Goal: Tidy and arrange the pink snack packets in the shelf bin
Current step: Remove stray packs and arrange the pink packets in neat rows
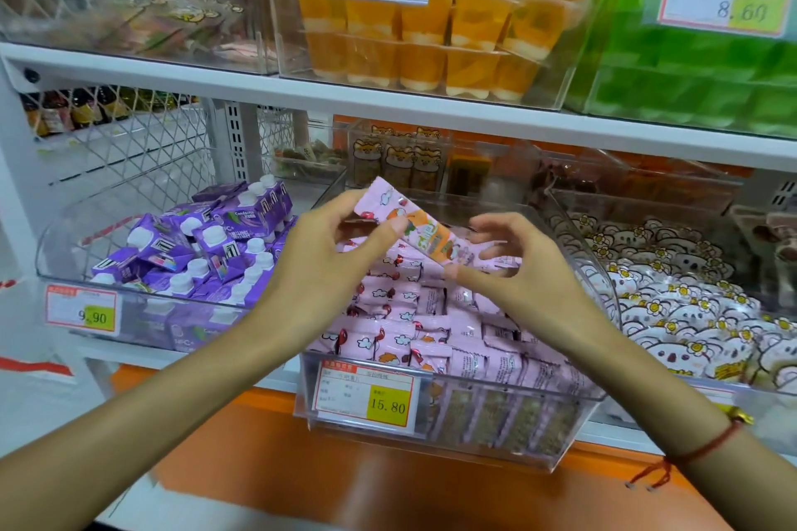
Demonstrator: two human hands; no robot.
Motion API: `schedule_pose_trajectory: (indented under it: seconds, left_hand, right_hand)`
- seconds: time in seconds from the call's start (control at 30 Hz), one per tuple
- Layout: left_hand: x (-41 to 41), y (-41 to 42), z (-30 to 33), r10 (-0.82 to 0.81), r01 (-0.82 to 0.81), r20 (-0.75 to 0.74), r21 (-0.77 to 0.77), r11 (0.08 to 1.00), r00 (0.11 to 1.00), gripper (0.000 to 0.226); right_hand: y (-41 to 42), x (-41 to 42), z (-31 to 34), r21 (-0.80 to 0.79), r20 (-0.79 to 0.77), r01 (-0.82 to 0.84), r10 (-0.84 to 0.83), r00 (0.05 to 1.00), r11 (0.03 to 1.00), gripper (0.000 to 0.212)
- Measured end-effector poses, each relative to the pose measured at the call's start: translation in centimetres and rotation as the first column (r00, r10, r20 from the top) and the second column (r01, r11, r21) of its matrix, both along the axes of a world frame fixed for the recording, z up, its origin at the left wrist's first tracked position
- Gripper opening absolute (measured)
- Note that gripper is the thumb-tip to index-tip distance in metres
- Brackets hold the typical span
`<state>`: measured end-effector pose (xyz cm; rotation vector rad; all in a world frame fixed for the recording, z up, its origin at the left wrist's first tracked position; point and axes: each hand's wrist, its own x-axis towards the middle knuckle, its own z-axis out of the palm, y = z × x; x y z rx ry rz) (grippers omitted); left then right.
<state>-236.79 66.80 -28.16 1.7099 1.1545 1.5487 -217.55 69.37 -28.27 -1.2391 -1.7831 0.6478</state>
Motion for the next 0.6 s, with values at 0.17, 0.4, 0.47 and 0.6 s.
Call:
schedule_pose_trajectory:
  seconds: [0.17, 0.4, 0.47, 0.6]
  left_hand:
    - [-0.2, 0.6, -0.9, 0.022, -0.018, -0.088, 0.046, 0.999, 0.996, 0.027]
    - [-1.2, 0.9, 0.1, -0.097, 0.108, -0.331, 0.014, 0.994, 0.939, 0.023]
    - [-1.5, 1.3, 1.1, -0.157, 0.163, -0.397, -0.019, 0.986, 0.904, 0.024]
    - [-1.0, 2.2, 1.4, -0.197, 0.19, -0.547, -0.07, 0.979, 0.813, 0.022]
  right_hand:
    - [0.1, 0.6, -1.0, -0.021, 0.287, 0.034, -0.027, 0.958, 0.999, 0.03]
    - [0.4, 0.7, -1.3, -0.089, 0.438, -0.059, 0.092, 0.894, 0.994, 0.02]
    - [0.4, 0.7, -1.0, -0.122, 0.429, -0.098, 0.141, 0.892, 0.988, 0.012]
    - [0.5, 0.8, -0.8, -0.148, 0.4, -0.156, 0.203, 0.894, 0.977, 0.013]
